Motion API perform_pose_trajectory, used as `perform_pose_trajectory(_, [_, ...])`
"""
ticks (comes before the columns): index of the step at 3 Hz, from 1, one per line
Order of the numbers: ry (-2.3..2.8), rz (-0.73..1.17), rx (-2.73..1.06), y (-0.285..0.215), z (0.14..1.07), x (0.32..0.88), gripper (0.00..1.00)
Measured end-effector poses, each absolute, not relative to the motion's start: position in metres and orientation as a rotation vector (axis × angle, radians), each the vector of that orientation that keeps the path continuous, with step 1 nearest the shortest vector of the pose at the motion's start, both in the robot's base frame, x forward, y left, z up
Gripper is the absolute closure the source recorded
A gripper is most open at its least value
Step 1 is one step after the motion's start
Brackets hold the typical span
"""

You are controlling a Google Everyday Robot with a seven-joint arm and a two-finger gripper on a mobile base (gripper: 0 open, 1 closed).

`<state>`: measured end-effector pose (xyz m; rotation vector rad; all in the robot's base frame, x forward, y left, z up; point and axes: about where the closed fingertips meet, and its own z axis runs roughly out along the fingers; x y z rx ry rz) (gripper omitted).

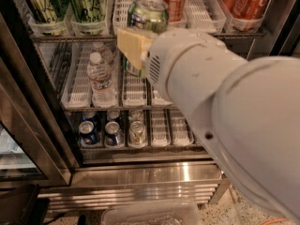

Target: Pick green can from top shelf of fridge

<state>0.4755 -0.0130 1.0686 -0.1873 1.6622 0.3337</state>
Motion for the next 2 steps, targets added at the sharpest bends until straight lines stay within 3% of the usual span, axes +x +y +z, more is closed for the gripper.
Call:
perform_pose_trajectory(1, [1.728, 0.301, -0.145, -0.05, 1.042, 0.461, 1.0])
perform_pose_trajectory(2, [1.712, 0.295, -0.153, -0.045, 1.052, 0.458, 1.0])
